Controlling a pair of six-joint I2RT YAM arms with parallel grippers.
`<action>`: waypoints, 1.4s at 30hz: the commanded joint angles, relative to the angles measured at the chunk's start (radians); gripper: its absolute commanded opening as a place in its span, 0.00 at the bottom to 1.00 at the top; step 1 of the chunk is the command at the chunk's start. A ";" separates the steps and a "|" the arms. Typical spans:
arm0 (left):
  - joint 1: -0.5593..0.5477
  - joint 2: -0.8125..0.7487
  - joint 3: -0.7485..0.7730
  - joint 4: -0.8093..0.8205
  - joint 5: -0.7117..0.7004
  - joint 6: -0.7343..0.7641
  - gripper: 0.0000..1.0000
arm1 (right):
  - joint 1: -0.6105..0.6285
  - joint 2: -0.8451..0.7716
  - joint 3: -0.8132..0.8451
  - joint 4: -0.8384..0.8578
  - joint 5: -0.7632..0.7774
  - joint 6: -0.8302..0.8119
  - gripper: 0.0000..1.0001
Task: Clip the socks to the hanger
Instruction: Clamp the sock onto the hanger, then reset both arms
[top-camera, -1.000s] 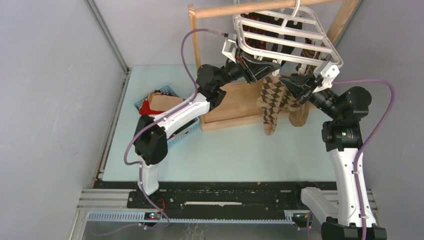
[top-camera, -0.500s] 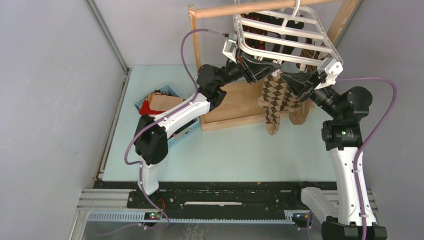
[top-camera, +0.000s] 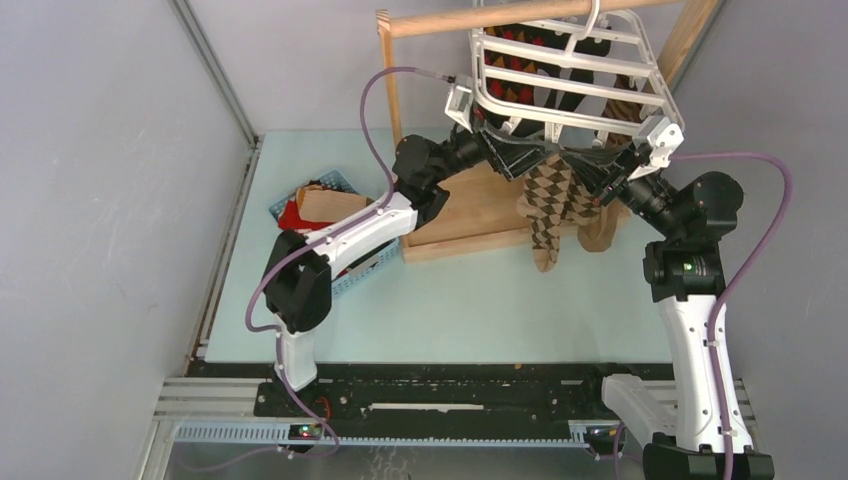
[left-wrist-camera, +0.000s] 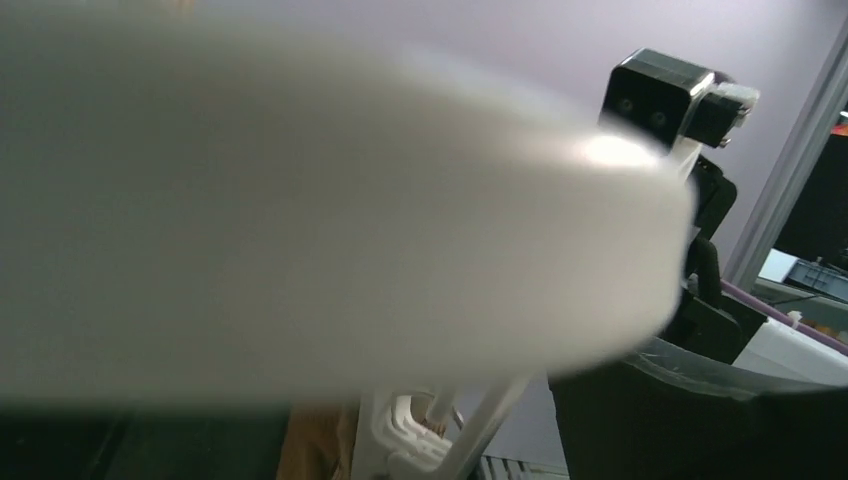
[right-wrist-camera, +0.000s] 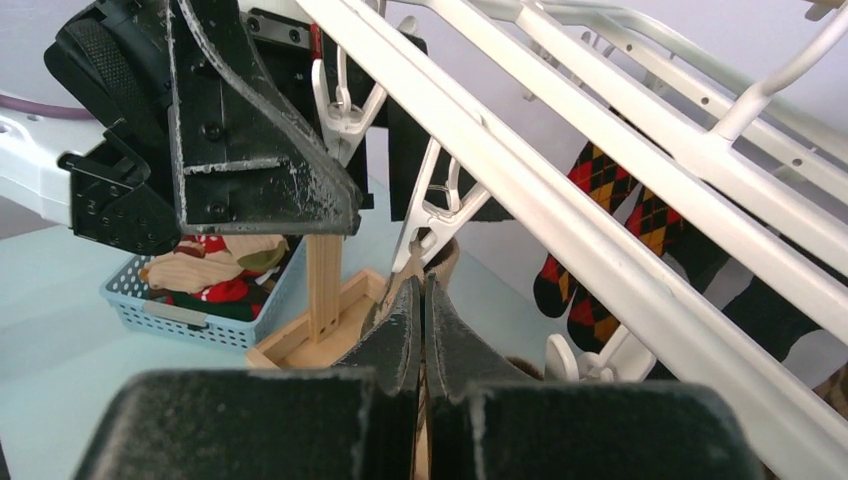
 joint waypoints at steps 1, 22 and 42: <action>0.004 -0.104 -0.084 -0.010 -0.061 0.042 0.92 | -0.002 -0.026 0.034 -0.036 -0.006 -0.003 0.00; -0.004 -0.714 -0.935 -0.286 -0.190 0.263 1.00 | -0.182 -0.320 0.001 -0.770 -0.166 -0.221 0.90; 0.647 -1.233 -0.796 -1.423 -0.295 0.337 1.00 | -0.558 -0.169 -0.010 -0.990 0.563 0.220 1.00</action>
